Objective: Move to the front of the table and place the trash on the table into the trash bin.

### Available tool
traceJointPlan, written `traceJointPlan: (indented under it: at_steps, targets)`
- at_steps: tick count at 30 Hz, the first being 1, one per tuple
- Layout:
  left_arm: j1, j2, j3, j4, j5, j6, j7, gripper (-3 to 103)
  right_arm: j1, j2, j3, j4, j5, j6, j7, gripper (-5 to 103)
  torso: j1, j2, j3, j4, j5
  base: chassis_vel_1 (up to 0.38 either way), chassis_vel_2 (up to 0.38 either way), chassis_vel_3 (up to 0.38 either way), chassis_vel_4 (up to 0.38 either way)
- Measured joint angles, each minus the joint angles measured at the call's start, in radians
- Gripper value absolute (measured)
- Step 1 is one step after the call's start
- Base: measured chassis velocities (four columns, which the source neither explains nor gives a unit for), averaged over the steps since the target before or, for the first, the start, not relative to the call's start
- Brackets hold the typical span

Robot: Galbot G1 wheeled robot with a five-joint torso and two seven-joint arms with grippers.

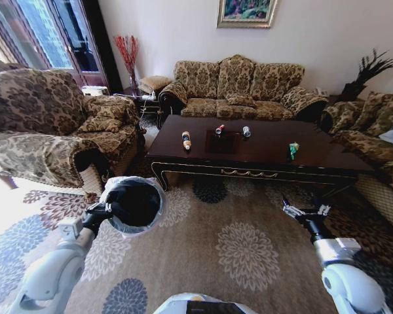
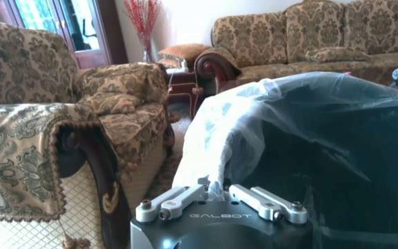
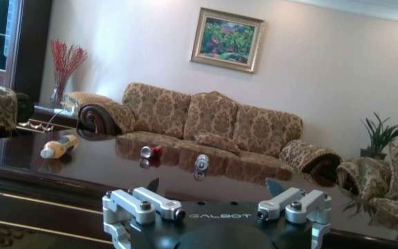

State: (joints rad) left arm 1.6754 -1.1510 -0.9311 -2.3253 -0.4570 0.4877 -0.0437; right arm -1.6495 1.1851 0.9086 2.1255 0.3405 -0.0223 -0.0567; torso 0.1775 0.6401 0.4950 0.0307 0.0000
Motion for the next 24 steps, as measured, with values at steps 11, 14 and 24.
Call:
traceJointPlan:
  at_steps: [11, 14, 24]
  targets:
    - [0.004, -0.002, -0.003, -0.019, -0.013, 0.001, -0.009, 1, -0.009, 0.002, 0.002, 0.019, 0.008, 0.004, 0.001, 100, 0.019, 0.046, 0.026, 0.0, 0.0001, 0.0, 0.0, 0.0, 0.0]
    - [0.005, -0.003, -0.003, -0.021, -0.014, -0.002, -0.009, 1, -0.011, 0.005, 0.002, 0.023, 0.008, 0.005, 0.001, 100, 0.024, 0.057, 0.032, 0.0, 0.0, 0.0, 0.0, 0.0, 0.0]
    - [0.004, -0.001, 0.003, -0.021, -0.014, -0.012, -0.008, 1, -0.021, 0.018, 0.003, 0.023, 0.001, 0.014, 0.002, 100, 0.044, 0.104, 0.059, 0.0, 0.0, 0.0, 0.0, 0.0, 0.0]
